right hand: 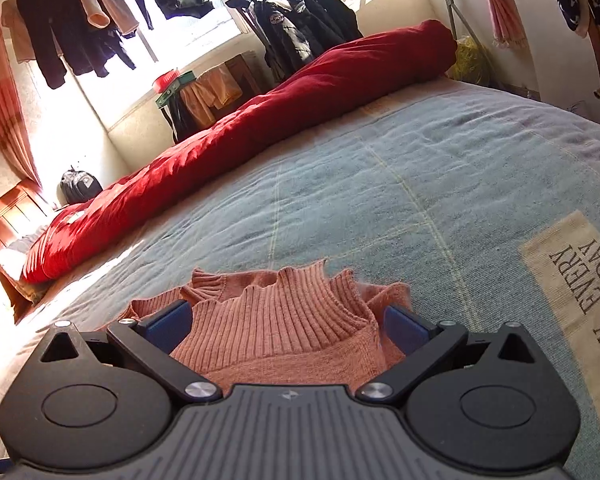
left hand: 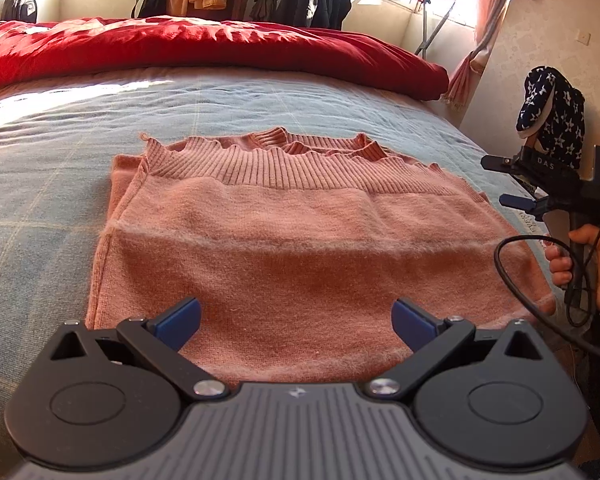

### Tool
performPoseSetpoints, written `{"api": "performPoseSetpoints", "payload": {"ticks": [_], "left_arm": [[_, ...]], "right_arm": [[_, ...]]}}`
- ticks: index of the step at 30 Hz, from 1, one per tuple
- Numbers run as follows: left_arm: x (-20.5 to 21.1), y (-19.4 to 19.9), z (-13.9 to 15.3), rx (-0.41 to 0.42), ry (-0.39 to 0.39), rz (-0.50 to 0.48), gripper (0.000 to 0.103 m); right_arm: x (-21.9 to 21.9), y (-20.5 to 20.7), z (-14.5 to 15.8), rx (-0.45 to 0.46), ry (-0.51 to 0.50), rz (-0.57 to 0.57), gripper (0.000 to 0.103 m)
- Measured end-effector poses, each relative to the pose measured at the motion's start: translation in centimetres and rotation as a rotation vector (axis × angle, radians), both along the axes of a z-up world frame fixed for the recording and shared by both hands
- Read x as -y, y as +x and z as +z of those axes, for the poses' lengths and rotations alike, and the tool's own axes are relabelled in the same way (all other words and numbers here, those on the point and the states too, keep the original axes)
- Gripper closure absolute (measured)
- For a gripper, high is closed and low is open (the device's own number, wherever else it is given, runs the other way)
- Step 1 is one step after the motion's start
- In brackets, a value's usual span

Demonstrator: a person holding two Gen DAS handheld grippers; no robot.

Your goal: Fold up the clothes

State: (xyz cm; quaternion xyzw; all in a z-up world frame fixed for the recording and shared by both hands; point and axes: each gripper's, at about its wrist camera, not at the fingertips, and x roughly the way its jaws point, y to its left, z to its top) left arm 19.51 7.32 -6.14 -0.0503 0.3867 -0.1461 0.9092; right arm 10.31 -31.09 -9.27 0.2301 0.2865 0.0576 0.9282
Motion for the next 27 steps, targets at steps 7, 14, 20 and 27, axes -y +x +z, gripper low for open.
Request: {"api": "performPoseSetpoints", "payload": {"ticks": [7, 14, 20, 27], "left_arm": [[-0.2, 1.5, -0.9, -0.027, -0.003, 0.016, 0.002], [0.3, 1.3, -0.5, -0.013, -0.014, -0.007, 0.002], [-0.1, 1.3, 0.5, 0.033, -0.025, -0.016, 0.002], [-1.4, 4.8, 1.8, 0.111, -0.048, -0.009, 0.002]], "right_arm": [[0.0, 3.1, -2.3, -0.036, -0.033, 0.043, 0.0], [-1.2, 1.5, -0.7, -0.05, -0.098, 0.025, 0.0], [-5.6, -4.1, 1.0, 0.02, -0.079, 0.178, 0.0], [-8.6, -5.0, -1.4, -0.012, -0.193, 0.196, 0.0]]}}
